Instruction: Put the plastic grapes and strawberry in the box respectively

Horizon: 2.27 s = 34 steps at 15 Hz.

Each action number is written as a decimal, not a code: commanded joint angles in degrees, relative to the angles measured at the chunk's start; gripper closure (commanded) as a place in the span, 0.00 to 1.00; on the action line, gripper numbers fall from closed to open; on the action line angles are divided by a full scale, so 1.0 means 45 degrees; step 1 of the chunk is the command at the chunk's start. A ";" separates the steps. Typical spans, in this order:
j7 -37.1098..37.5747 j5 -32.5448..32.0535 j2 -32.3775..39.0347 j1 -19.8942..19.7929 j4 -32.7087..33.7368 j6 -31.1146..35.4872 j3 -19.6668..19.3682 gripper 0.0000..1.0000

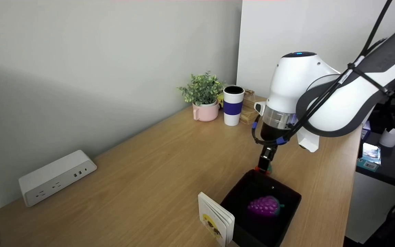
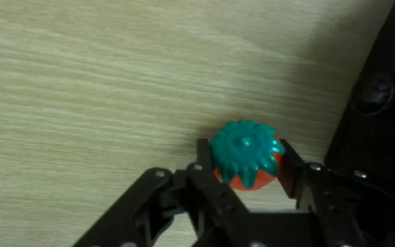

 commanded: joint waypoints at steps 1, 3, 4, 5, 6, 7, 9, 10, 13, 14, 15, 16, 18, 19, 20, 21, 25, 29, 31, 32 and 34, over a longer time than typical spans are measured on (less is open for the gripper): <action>0.0087 -0.0070 -0.0137 0.0105 0.0075 -0.0267 -0.0043 0.72; 0.0226 -0.0254 -0.0353 0.0250 -0.0059 -0.0230 -0.0169 0.73; 0.0305 -0.0368 -0.0479 0.0333 -0.0125 -0.0210 -0.0245 0.74; 0.0407 -0.0524 -0.0622 0.0442 -0.0195 -0.0193 -0.0350 0.75; 0.0529 -0.0685 -0.0746 0.0538 -0.0226 -0.0202 -0.0449 0.77; 0.0714 -0.0901 -0.0885 0.0662 -0.0264 -0.0205 -0.0580 0.77; 0.1118 -0.1376 -0.1197 0.0901 -0.0348 -0.0197 -0.0832 0.77; 0.1365 -0.1665 -0.1377 0.1053 -0.0411 -0.0184 -0.0982 0.77; 0.2111 -0.2579 -0.1984 0.1478 -0.0630 -0.0126 -0.1387 0.76; 0.2345 -0.2867 -0.2183 0.1598 -0.0709 -0.0130 -0.1496 0.76; 0.2587 -0.3169 -0.2363 0.1718 -0.0764 -0.0117 -0.1604 0.77; 0.2803 -0.3444 -0.2573 0.1827 -0.0844 -0.0145 -0.1680 0.77; 0.3251 -0.4032 -0.2891 0.2023 -0.0942 -0.0145 -0.1798 0.77; 0.3463 -0.4312 -0.3073 0.2107 -0.1005 -0.0178 -0.1815 0.77; 0.3612 -0.4550 -0.3189 0.2154 -0.1035 -0.0150 -0.1806 0.77; 0.3765 -0.4745 -0.3317 0.2209 -0.1076 -0.0171 -0.1767 0.77; 0.3649 -0.4875 -0.3456 0.2296 -0.1072 -0.0072 -0.1417 0.77; 0.3348 -0.4672 -0.3275 0.2444 -0.0879 -0.0076 -0.0992 0.77; 0.3218 -0.4592 -0.3151 0.2503 -0.0751 -0.0136 -0.0781 0.77; 0.3167 -0.4572 -0.3075 0.2533 -0.0685 -0.0162 -0.0682 0.77; 0.3015 -0.4493 -0.2949 0.2585 -0.0586 -0.0211 -0.0474 0.77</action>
